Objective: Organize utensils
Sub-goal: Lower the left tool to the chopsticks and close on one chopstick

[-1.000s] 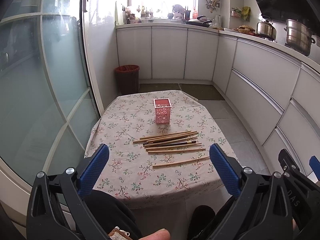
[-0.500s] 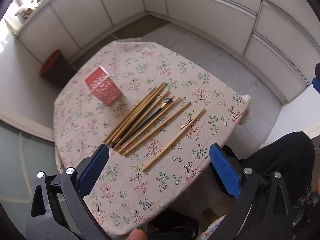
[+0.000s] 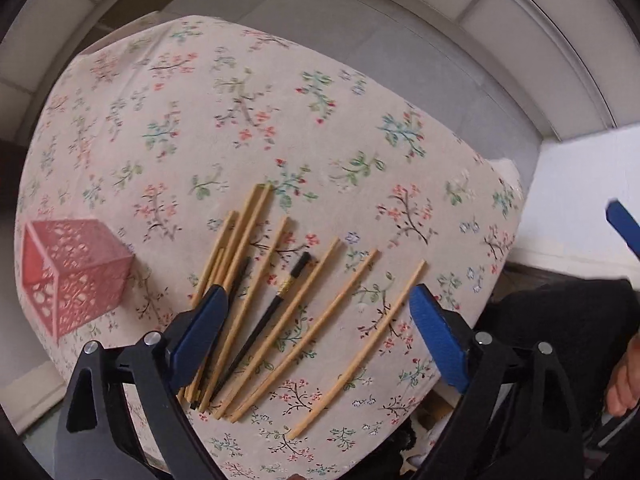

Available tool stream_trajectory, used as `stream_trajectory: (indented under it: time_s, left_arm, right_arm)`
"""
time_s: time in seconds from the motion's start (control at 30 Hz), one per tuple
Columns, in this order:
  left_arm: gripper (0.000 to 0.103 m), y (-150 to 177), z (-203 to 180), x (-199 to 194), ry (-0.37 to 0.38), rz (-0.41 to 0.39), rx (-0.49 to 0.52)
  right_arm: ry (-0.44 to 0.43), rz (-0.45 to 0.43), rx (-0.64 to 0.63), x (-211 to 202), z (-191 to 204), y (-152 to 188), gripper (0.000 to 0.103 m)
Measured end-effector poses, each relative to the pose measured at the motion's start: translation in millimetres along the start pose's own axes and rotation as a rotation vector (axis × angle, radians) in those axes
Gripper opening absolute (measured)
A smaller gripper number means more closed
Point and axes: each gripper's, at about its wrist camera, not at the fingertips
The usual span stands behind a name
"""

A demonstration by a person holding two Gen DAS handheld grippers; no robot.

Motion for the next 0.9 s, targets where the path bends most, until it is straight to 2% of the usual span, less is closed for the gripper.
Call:
stream_trajectory:
  time_s: [0.03, 0.13, 0.2, 0.3, 0.37, 0.5, 0.63, 0.77, 0.83, 0.9]
  left_arm:
    - [0.077, 1, -7, 5, 0.007, 0.020, 0.049]
    - [0.065, 5, -21, 23, 0.015, 0.065, 0.124]
    - [0.063, 5, -29, 33, 0.037, 0.083, 0.160]
    - [0.056, 3, -37, 45, 0.028, 0.103, 0.210]
    - [0.052, 2, -36, 50, 0.033, 0.113, 0.216]
    - [0.038, -7, -34, 64, 0.051, 0.120, 0.221]
    - [0.034, -11, -30, 74, 0.075, 0.139, 0.232]
    - [0.029, -10, -33, 85, 0.048, 0.137, 0.259]
    - [0.020, -10, -30, 88, 0.040, 0.124, 0.269]
    - [0.009, -4, -13, 80, 0.052, 0.097, 0.228]
  right_arm:
    - [0.007, 0.005, 0.006, 3, -2, -1, 0.097]
    - [0.017, 0.035, 0.056, 8, -12, -5, 0.097]
    - [0.021, 0.048, 0.092, 10, -19, -7, 0.097]
    - [0.043, 0.056, 0.100, 13, -23, -6, 0.097]
    - [0.046, 0.052, 0.096, 13, -24, -6, 0.097]
    - [0.060, 0.035, 0.083, 11, -22, -5, 0.097]
    - [0.072, 0.058, 0.084, 17, -23, -5, 0.097]
    - [0.093, 0.057, 0.081, 19, -23, -4, 0.097]
    - [0.108, 0.051, 0.078, 20, -22, -4, 0.097]
    - [0.132, 0.051, 0.081, 22, -21, -2, 0.097]
Point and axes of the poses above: each gripper's, at about its wrist camera, not at the fingertips, and x roughly the way its jaws point, z to its left, y to its underside, and after that the axes turned 6 degrees about x, right-handed
